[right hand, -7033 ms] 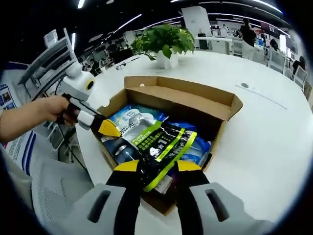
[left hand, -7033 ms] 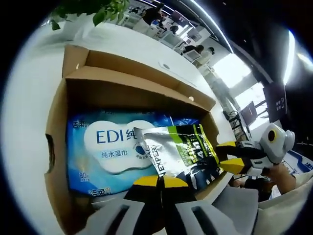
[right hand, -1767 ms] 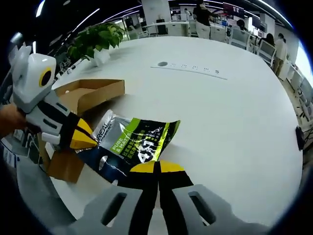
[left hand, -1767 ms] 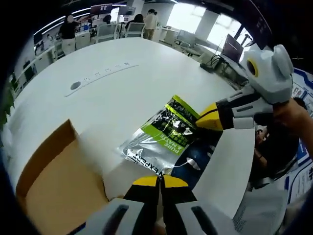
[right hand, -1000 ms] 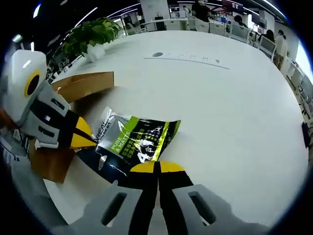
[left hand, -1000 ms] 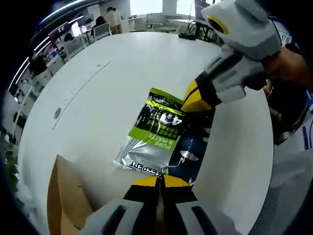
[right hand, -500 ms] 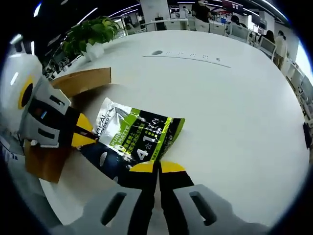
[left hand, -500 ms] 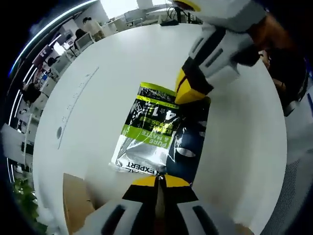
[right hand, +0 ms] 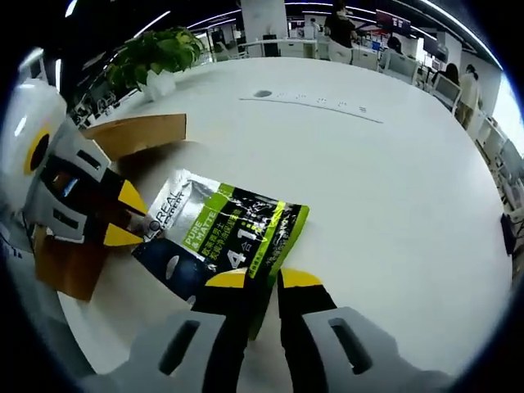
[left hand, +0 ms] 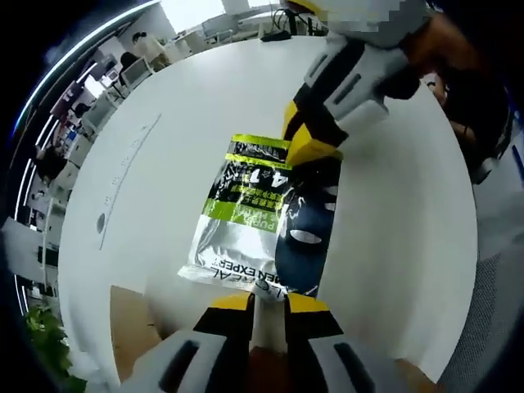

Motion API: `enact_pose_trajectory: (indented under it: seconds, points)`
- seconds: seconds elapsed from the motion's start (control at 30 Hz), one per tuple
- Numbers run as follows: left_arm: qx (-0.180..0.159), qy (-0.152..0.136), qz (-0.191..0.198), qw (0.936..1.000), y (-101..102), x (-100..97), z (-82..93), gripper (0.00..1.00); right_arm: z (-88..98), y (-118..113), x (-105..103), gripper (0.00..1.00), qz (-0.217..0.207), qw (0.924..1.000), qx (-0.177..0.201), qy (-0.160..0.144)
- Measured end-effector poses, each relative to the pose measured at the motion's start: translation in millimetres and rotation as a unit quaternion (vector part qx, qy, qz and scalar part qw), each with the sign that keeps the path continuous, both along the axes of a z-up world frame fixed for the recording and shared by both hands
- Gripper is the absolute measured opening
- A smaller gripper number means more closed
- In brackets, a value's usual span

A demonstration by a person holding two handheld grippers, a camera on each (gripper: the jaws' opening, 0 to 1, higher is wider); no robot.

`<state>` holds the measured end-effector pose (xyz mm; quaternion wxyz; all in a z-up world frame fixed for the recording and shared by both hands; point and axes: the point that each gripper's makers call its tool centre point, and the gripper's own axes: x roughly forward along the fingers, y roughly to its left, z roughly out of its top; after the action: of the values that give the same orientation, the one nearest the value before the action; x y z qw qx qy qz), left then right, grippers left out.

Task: Operate the shoe box by opening the lid, removing the specified soft item, and placing it in the target area until the item is outside and the box remains undamaged.

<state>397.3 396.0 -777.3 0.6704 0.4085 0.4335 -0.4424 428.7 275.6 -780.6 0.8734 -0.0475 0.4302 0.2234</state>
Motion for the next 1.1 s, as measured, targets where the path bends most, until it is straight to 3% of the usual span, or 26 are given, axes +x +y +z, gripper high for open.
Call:
enact_pose_trajectory:
  seconds: [0.27, 0.43, 0.8, 1.1]
  points:
    - [-0.021, -0.017, 0.017, 0.9995, 2, 1.4, 17.9, 0.21, 14.7, -1, -5, 0.18, -0.004, 0.9998, 0.008, -0.015]
    - [-0.058, -0.017, 0.040, 0.9973, -4, 0.1, 35.5, 0.23, 24.4, 2, -10, 0.22, -0.004, 0.9997, 0.014, -0.021]
    - [-0.147, 0.002, 0.105, 0.9835, -11, -8.7, 68.4, 0.28, 46.4, 0, -30, 0.27, -0.008, 0.9994, 0.015, -0.031]
    - [-0.204, 0.003, 0.131, 0.9702, -9, -20.7, 92.5, 0.30, 70.7, 0, -44, 0.32, -0.019, 0.9983, 0.019, -0.052]
